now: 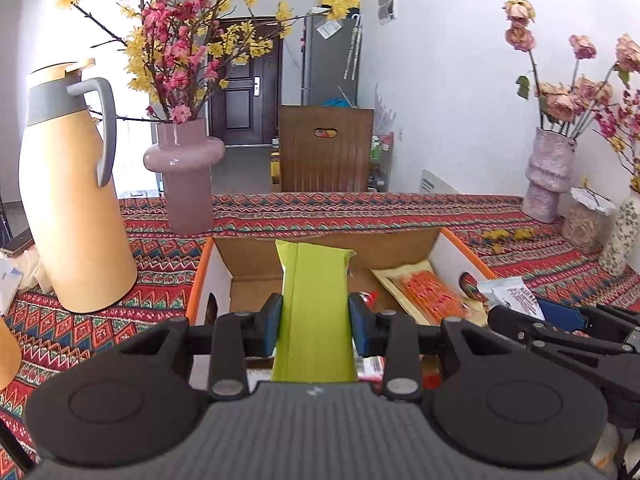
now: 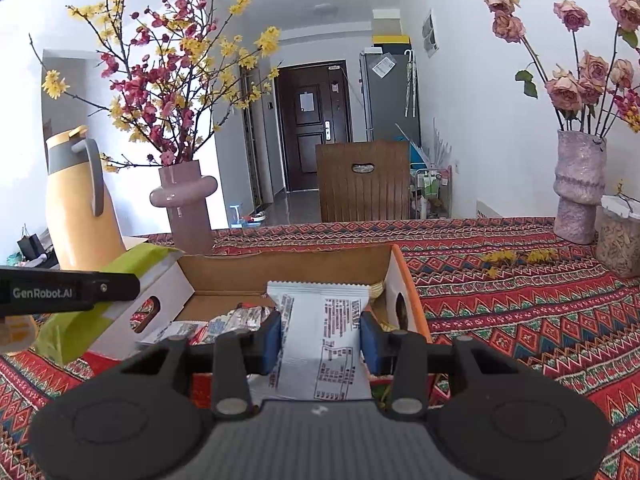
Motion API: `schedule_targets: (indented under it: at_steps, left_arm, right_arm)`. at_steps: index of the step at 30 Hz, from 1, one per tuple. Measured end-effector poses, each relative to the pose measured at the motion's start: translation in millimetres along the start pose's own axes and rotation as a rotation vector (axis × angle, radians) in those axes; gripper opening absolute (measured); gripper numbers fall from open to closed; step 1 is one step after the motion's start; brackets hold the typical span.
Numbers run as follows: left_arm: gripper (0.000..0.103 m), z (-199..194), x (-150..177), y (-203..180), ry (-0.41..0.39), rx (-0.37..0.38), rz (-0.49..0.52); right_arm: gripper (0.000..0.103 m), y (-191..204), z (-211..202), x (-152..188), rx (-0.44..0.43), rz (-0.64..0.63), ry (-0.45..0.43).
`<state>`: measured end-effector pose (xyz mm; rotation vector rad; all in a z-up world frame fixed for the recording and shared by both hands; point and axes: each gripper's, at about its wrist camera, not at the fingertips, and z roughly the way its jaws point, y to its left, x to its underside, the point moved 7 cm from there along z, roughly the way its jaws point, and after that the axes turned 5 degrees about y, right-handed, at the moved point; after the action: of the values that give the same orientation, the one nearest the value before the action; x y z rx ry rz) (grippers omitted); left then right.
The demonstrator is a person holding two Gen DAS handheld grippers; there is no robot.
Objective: Organize snacks
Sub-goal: 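Carry the white packet and green bar into the box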
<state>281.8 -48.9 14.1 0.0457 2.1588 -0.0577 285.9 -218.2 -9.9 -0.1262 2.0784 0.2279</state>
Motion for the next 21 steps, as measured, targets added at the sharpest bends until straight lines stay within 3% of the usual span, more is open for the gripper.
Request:
schedule_targets:
  at_steps: [10, 16, 18, 20, 21]
  left_arm:
    - [0.035, 55.8, -1.2, 21.1, 0.077, -0.087, -0.057]
    - [0.036, 79.3, 9.2, 29.6, 0.128, -0.106, -0.079]
    - [0.041, 77.8, 9.9, 32.6, 0.122, -0.093, -0.102]
    - [0.062, 73.0, 9.2, 34.2, 0.106, -0.105, -0.100]
    - [0.068, 69.3, 7.8, 34.6, 0.092, -0.109, -0.097]
  right_arm:
    - [0.040, 3.3, 67.3, -11.0, 0.029, -0.023, 0.136]
    - [0.042, 2.1, 86.9, -3.3, 0.036, -0.007, 0.191]
    - [0.044, 1.2, 88.1, -1.2, 0.042, 0.002, 0.196]
    - [0.056, 0.7, 87.5, -1.5, 0.035, 0.013, 0.192]
    - [0.069, 0.5, 85.3, -1.8, 0.036, 0.017, 0.184]
